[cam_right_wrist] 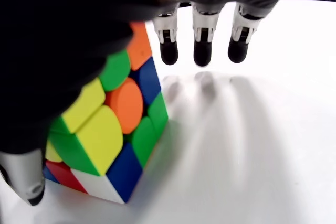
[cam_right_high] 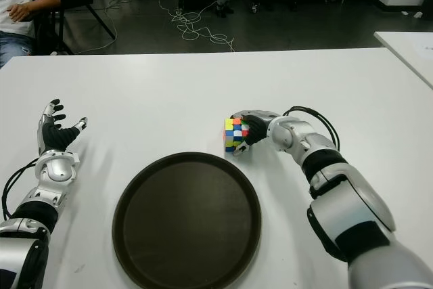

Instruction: Pick up the Rubik's Cube and put it in the plate

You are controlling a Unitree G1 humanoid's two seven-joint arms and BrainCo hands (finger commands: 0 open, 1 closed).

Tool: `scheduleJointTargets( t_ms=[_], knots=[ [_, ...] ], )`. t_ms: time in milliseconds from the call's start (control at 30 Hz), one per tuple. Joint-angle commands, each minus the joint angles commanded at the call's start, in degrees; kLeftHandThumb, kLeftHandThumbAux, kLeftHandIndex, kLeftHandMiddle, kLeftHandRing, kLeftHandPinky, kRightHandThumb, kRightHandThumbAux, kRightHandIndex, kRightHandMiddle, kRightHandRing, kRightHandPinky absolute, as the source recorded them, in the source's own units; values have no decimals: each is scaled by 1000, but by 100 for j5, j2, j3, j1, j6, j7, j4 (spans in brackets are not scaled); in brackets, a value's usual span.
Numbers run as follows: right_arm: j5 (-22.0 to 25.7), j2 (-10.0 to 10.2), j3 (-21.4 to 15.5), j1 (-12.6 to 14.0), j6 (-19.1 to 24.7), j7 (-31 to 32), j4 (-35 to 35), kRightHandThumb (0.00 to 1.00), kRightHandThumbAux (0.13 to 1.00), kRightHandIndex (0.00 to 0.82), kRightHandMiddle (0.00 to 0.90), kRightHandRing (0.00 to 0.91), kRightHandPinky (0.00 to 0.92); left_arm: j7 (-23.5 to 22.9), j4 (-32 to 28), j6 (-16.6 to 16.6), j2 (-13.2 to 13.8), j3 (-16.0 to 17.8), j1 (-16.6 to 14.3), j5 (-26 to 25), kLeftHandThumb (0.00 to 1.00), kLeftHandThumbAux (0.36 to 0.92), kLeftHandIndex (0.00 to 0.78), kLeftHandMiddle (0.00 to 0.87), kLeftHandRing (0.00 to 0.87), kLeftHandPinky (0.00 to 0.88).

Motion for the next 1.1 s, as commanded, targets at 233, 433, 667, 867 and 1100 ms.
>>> scheduleJointTargets(
  t_ms=[233,433,667,867,1100],
  knots=[
    [68,21,-60,85,-85,-185,15,0,619,68,74,60,55,-25,-7,-18,7,2,18,-7,170,780,127,191,199,240],
    [201,33,-230,222,-395,-832,1,0,615,119,101,91,85,-32,23,-34,6,11,9,-19,182,770,125,196,211,263],
    [208,45,-384,385,-706,-1942,-21,41,712,334,349,399,392,-61,7,-92,-4,36,22,-55,180,773,124,203,228,284],
    [284,104,-505,414,-660,-2192,24,189,763,487,623,653,637,-48,-7,-60,-10,32,17,-51,155,791,114,212,234,283],
    [459,143,-686,434,-606,-2065,-36,223,798,563,734,752,740,-43,0,-41,-5,28,15,-44,153,767,115,211,231,276]
  ],
)
